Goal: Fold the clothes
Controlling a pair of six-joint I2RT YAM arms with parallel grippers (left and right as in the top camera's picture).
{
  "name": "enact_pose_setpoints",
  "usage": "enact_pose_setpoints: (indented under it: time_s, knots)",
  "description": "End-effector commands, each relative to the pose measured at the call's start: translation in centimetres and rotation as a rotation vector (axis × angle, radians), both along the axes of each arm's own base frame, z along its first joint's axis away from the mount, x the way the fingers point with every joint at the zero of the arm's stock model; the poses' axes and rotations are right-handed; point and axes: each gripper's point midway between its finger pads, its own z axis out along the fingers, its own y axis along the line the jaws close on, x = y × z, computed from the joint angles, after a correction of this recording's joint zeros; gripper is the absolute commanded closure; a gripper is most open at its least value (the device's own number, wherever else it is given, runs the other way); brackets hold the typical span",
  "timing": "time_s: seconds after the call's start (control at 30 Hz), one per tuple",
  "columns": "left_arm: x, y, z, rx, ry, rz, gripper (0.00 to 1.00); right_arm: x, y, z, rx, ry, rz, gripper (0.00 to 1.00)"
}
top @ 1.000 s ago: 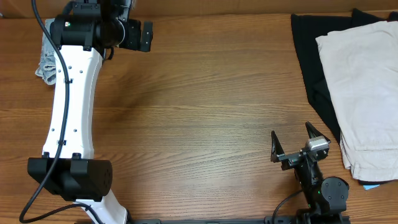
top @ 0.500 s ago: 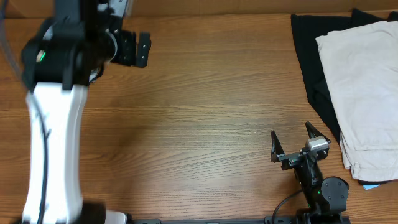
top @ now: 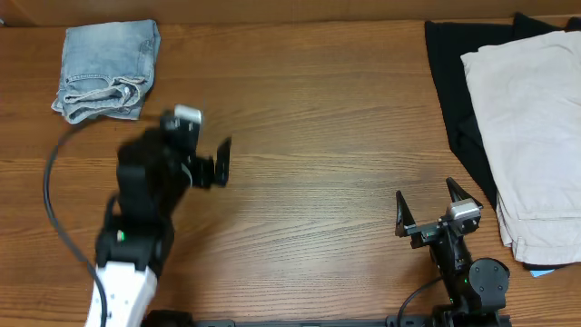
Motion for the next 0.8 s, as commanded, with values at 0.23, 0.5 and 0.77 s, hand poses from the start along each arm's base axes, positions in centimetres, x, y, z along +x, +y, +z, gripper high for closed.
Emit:
enact_pose_setpoints:
  time_s: [0.23,0.5,0.77]
  knots:
    - [-4.7,1.6,-1.1,-0.015,-0.19,0.049,0.0,0.0,-0.2,-0.2,-0.003,-0.004,-0.011,0.0]
    - [-7.2,2.4,-2.0,-0.034,-0.363,0.07,0.0,0.0,-0.2,-0.2,-0.003,-0.004,-0.011,0.0]
    - [-8.5,2.5,-3.9,-0.093,-0.473,0.081,0.0,0.0,-0.2,-0.2,-0.003,-0.004,-0.011,0.0]
